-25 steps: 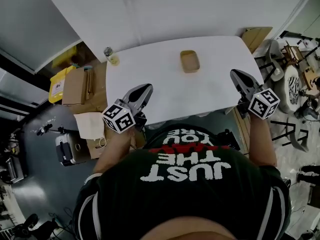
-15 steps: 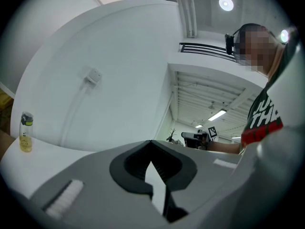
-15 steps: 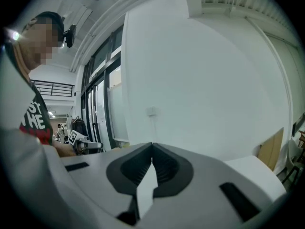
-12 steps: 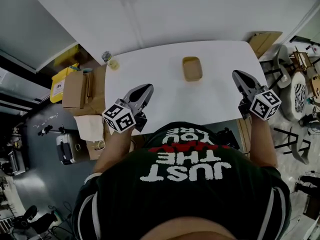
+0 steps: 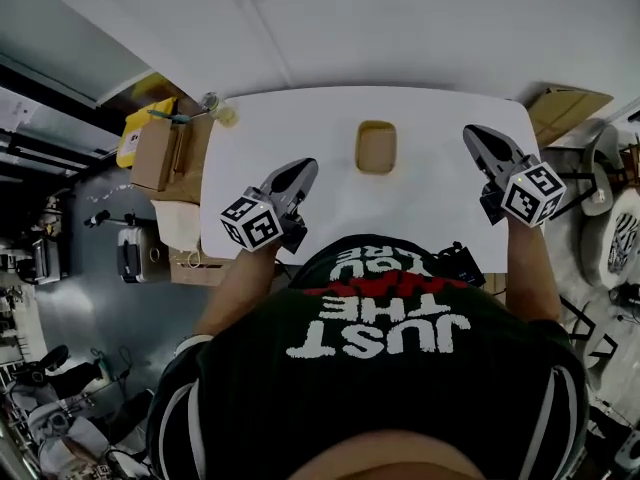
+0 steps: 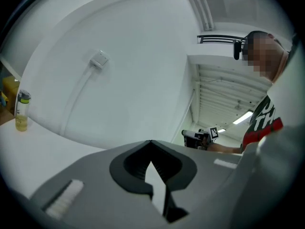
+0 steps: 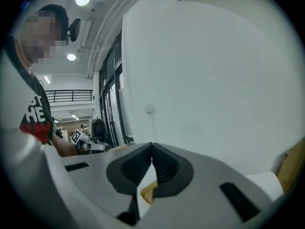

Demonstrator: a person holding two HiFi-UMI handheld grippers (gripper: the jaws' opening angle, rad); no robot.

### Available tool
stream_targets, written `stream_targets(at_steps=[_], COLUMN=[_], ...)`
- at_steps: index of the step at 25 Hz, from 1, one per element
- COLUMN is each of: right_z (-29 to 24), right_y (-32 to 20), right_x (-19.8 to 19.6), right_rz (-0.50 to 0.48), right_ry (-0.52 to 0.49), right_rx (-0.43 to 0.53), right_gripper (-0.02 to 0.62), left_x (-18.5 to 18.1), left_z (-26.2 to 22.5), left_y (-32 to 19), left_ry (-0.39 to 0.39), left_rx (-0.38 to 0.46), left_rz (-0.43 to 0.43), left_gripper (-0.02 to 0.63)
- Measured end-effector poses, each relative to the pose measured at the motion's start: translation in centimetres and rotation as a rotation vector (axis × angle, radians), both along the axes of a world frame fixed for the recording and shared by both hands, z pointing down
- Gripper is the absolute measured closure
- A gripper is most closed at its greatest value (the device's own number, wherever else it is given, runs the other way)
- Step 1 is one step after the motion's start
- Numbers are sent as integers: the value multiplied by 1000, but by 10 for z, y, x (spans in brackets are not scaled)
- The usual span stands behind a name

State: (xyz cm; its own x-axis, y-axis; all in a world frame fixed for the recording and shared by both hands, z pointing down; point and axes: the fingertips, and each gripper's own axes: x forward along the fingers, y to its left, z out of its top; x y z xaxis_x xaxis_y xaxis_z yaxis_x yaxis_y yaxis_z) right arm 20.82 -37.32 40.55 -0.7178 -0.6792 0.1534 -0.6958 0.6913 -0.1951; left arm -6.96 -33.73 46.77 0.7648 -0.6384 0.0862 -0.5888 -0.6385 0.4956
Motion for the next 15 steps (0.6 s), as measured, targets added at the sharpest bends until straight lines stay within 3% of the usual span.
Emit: stream_targets(at_steps=[4, 8, 15], right_z=[14, 21, 42], right_y=[-12, -30, -16], right_x=[-7, -14, -2], right_rz=[8, 75, 148], right_ry=[4, 5, 52], right_rx=[-13, -17, -66], right_gripper=[588, 588, 588], left_x=[5, 6, 75], left_z=[19, 36, 76], left_y=[-6, -19, -6], left_ry=[-7, 48, 100], left_rx=[-44, -83, -200], left_rz=[39, 93, 282], left_gripper=[598, 598, 598])
